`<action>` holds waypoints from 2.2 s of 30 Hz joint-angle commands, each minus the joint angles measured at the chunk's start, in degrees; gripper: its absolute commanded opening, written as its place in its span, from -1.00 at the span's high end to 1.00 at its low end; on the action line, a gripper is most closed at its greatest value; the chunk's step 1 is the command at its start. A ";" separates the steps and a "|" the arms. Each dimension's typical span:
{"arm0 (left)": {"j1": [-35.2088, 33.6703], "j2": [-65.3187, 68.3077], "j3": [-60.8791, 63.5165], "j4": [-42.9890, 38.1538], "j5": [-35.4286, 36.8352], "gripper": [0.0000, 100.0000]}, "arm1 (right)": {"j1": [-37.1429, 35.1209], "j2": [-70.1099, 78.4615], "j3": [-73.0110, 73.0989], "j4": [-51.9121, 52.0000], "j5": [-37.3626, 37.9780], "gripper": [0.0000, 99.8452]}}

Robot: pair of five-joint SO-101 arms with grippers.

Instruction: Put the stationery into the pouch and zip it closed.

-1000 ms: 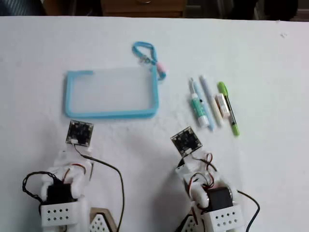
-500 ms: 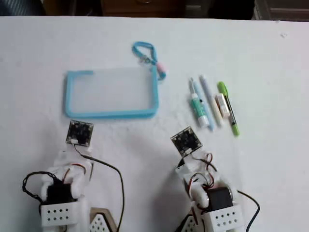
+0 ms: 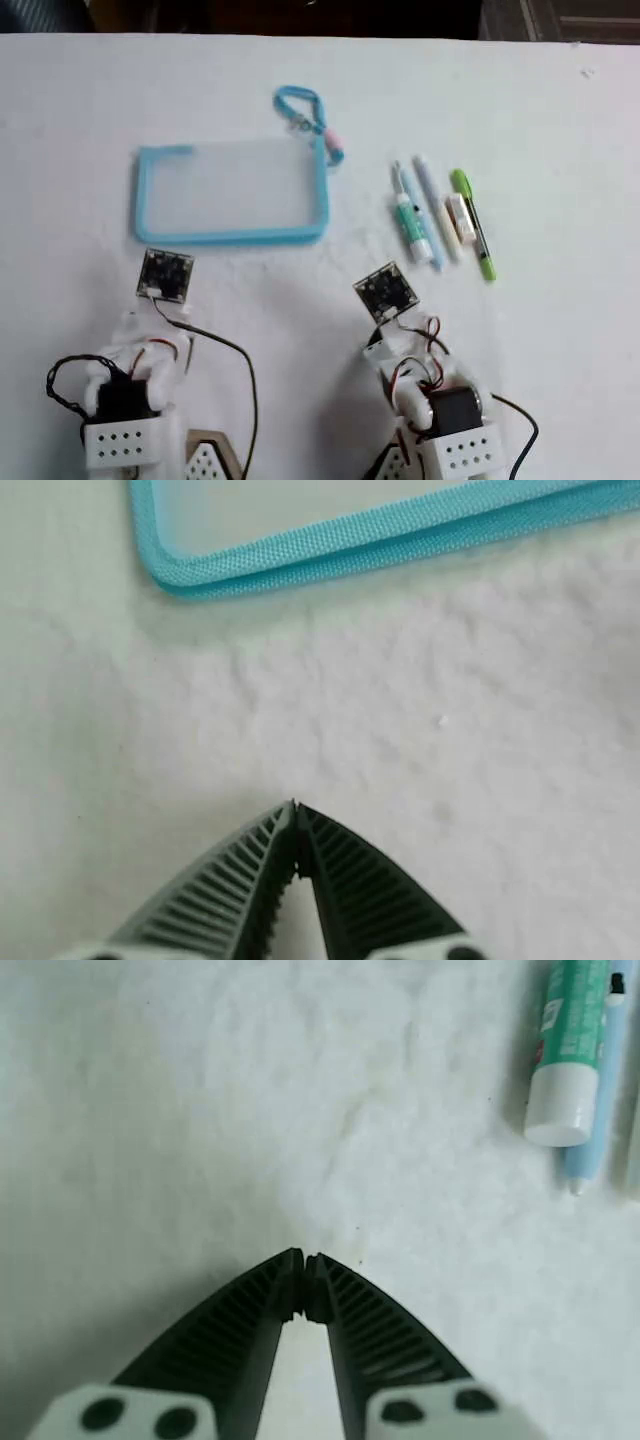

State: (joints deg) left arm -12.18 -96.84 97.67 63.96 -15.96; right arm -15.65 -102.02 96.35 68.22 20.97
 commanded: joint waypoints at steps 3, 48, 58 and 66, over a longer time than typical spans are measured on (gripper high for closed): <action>-0.13 -0.75 -0.35 0.26 -0.35 0.95 | 0.48 -0.22 0.53 -0.40 -0.35 0.96; -0.13 -0.75 -0.35 0.26 -0.35 0.95 | -0.92 -0.22 0.53 -0.84 -0.35 0.96; -0.13 -0.75 -0.35 0.26 -0.35 0.95 | -1.36 0.75 -6.42 -18.33 0.09 0.96; -0.13 -0.75 -0.35 0.26 -0.35 0.95 | -1.36 19.65 -23.65 -18.33 -0.18 0.93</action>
State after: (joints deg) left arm -12.18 -96.84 97.67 63.96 -15.96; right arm -16.70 -90.86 81.85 50.55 20.97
